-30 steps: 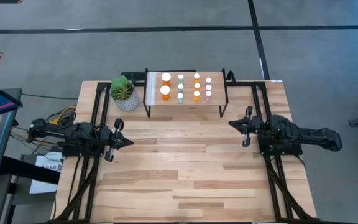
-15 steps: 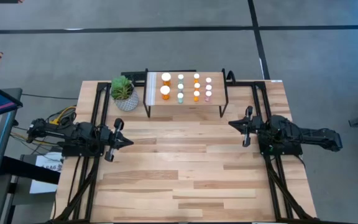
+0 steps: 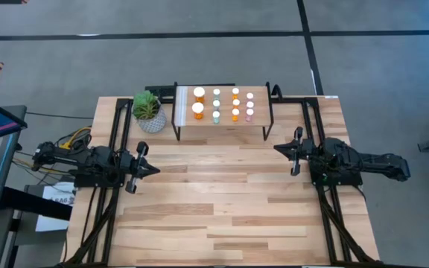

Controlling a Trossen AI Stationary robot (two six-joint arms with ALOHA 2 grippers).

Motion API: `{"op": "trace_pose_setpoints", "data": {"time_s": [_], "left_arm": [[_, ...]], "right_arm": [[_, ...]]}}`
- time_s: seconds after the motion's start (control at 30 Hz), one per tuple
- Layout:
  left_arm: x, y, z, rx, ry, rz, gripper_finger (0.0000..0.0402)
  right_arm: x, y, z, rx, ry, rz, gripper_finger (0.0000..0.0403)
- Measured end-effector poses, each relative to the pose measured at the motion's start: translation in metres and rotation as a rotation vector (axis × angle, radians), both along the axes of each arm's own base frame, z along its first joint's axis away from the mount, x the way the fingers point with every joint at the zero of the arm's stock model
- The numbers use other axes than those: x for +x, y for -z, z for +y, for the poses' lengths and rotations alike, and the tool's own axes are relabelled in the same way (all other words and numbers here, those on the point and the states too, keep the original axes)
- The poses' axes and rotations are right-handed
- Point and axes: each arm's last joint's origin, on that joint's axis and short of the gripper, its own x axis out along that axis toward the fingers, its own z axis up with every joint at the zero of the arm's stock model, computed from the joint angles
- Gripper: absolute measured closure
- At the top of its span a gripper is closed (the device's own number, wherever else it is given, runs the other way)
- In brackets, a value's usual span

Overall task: Pick and place medicine bottles onto shelf by color
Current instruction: Return to Home Position

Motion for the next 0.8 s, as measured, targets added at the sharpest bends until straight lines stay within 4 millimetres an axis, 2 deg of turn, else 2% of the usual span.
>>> {"op": "trace_pose_setpoints", "data": {"time_s": [0.67,0.8], "left_arm": [[0.0,0.0,0.0,0.005,0.001,-0.001,0.0401],[0.0,0.0,0.0,-0.098,0.005,0.017,0.0401]], "right_arm": [[0.0,0.0001,0.0,0.0,0.0,0.0,0.0363],[0.0,0.0001,0.0,0.0,0.0,0.0,0.0363]]}}
